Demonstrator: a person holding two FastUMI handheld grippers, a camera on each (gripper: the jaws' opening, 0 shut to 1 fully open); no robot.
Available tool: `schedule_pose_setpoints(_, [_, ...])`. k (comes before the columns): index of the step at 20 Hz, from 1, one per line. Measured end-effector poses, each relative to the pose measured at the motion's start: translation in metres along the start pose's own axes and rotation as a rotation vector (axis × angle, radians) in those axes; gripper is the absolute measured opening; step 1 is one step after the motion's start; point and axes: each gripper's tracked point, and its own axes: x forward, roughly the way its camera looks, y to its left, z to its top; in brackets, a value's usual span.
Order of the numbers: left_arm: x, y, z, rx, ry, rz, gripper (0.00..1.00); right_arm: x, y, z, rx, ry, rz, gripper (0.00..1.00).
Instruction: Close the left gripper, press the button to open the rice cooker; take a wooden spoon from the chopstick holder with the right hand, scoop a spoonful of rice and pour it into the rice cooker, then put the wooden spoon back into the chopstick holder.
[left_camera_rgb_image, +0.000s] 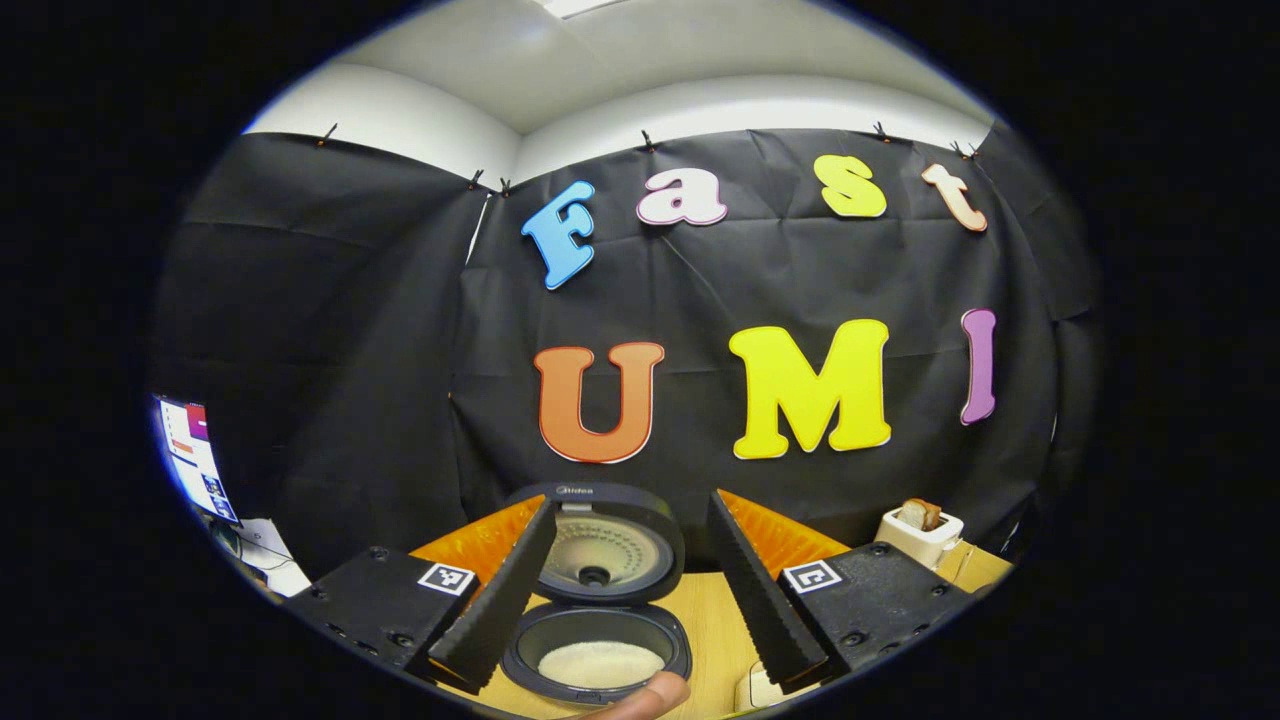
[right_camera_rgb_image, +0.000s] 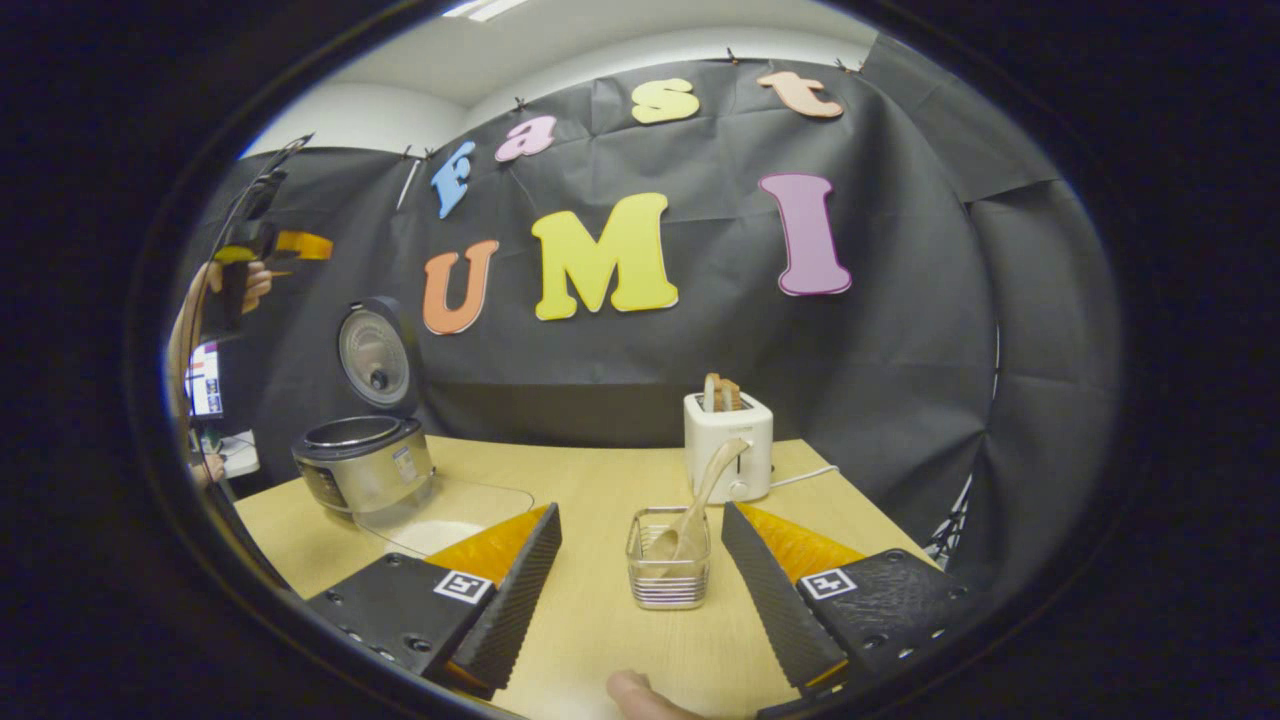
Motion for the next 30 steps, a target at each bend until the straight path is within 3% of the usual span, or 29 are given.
schedule_pose_setpoints(3, [0.055,0.004,0.014,-0.015,-0.015,-0.031,0.96,0.002,0.001,-0.001,-0.008,-0.006,0.004,0.96])
schedule_pose_setpoints(5, [0.103,0.015,0.000,-0.047,0.047,-0.021,0.97,0.004,0.006,-0.002,-0.005,-0.010,0.017,0.92])
schedule_pose_setpoints(7, [0.131,0.020,-0.006,-0.058,0.077,-0.027,0.97,0.006,0.005,-0.004,-0.001,-0.007,0.022,0.96])
schedule_pose_setpoints(8, [0.144,0.025,-0.010,-0.054,0.092,-0.021,0.97,0.007,0.002,-0.004,0.008,-0.004,0.016,0.92])
schedule_pose_setpoints(14, [0.194,0.059,-0.047,0.016,0.210,0.058,0.97,0.011,-0.009,-0.008,0.090,0.006,0.006,0.96])
schedule_pose_setpoints(16, [0.198,0.067,-0.064,0.006,0.266,0.070,0.97,0.015,-0.009,-0.011,0.101,0.010,0.006,0.96])
schedule_pose_setpoints(19, [0.195,0.064,-0.091,-0.036,0.343,0.024,0.98,0.021,-0.006,-0.018,0.118,0.030,0.012,0.96])
schedule_pose_setpoints(21, [0.194,0.062,-0.089,-0.063,0.333,0.005,0.97,0.022,-0.005,-0.022,0.118,0.044,0.014,0.92])
schedule_pose_setpoints(22, [0.193,0.063,-0.090,-0.062,0.328,0.007,0.96,0.022,-0.005,-0.022,0.118,0.044,0.010,0.96])
schedule_pose_setpoints(30, [0.151,0.059,-0.098,-0.069,0.317,0.003,0.96,0.004,-0.001,-0.002,0.060,-0.016,-0.008,0.96])
